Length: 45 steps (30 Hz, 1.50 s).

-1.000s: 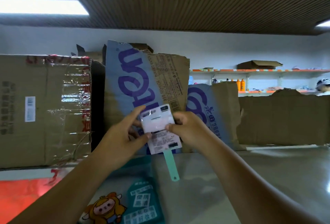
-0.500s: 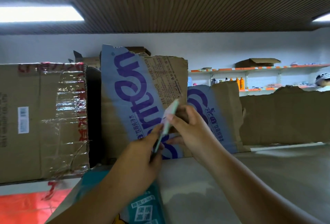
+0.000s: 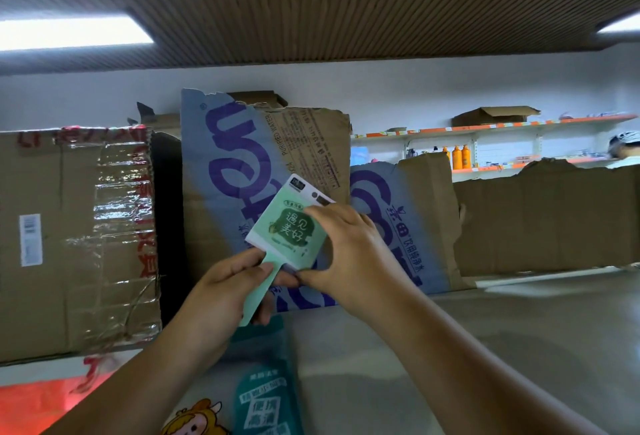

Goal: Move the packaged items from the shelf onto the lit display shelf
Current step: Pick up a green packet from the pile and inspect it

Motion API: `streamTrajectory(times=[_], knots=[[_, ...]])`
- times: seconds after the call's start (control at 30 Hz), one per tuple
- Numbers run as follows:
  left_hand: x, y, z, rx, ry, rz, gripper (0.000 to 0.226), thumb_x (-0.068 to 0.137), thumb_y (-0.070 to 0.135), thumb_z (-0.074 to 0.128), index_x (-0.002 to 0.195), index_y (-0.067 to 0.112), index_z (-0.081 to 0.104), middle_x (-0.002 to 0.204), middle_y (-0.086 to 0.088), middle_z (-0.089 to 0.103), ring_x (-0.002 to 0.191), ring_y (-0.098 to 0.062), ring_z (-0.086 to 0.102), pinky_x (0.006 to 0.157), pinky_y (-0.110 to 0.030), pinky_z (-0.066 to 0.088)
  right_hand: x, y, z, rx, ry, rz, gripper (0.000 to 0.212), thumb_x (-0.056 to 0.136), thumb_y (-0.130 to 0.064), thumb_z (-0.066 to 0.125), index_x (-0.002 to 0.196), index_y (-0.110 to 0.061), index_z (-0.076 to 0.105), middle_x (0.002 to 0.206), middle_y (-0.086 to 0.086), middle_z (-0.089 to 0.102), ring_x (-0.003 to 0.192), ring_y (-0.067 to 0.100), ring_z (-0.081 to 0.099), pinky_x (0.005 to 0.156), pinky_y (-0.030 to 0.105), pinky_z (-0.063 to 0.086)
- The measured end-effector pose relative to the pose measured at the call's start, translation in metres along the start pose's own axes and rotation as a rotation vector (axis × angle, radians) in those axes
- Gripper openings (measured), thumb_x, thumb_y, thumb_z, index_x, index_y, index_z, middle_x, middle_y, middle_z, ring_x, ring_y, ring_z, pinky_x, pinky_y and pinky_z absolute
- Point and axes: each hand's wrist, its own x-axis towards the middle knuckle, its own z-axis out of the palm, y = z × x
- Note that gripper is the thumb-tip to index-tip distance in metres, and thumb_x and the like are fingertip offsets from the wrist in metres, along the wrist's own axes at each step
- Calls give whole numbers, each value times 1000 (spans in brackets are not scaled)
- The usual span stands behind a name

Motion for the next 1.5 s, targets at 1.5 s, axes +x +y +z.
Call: streamTrajectory(times=[1.5], knots=[[-295, 75, -371, 1579, 502, 309, 26, 86, 20, 61, 108, 24, 75, 94, 2, 73, 85, -27, 65, 73, -36, 56, -34, -431, 168, 144, -133, -315, 70, 73, -59, 74, 132, -23, 60, 124, 2, 66, 111, 28, 53, 93, 34, 42]])
